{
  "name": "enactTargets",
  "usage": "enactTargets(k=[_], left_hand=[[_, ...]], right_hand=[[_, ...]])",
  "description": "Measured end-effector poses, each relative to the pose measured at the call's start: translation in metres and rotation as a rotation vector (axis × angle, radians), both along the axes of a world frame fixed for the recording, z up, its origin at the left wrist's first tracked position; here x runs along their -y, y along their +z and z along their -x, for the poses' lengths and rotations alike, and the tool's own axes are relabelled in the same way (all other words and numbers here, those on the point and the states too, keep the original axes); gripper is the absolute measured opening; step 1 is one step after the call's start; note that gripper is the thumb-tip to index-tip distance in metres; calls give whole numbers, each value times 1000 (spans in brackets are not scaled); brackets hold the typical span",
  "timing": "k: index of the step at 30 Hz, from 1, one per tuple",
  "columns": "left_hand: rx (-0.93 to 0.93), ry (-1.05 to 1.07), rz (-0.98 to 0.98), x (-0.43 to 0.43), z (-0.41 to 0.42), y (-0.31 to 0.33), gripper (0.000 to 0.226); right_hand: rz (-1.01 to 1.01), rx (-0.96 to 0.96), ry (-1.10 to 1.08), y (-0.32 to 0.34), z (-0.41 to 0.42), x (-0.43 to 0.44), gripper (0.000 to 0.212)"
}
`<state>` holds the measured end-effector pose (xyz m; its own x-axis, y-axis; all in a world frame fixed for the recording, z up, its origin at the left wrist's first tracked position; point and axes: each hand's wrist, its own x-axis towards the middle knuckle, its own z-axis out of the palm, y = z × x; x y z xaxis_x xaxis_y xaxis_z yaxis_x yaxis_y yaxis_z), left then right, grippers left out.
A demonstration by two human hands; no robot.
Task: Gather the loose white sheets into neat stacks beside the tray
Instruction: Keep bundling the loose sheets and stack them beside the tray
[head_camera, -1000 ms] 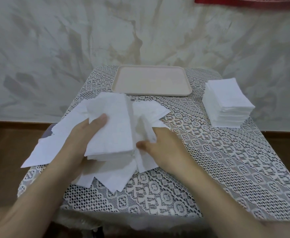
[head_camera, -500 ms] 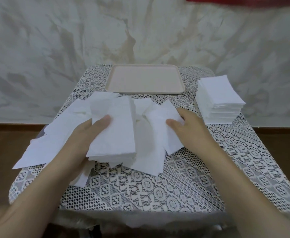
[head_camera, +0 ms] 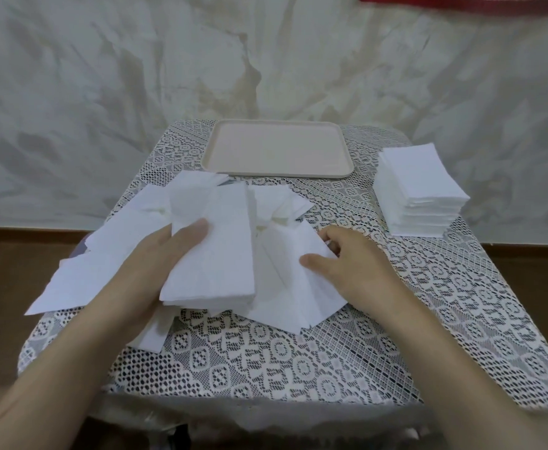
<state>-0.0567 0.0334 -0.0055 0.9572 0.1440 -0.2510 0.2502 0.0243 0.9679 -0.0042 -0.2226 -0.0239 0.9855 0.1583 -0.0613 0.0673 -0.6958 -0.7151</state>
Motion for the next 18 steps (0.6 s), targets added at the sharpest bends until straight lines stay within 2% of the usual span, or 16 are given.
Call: enactTargets(k=[5, 10, 13, 18], left_hand=[[-12, -5, -14, -3, 0, -1, 51], [-12, -12, -23, -5, 0, -2, 51], [-11, -6, -31, -5, 0, -1, 53], [-7, -16, 0, -2, 2, 1, 49]], right_hand=[[43, 6, 27, -1, -5, -2, 26], [129, -3, 65, 1, -8, -5, 27], [148, -8, 83, 3, -9, -7, 38], [117, 40, 131, 3, -6, -1, 29]])
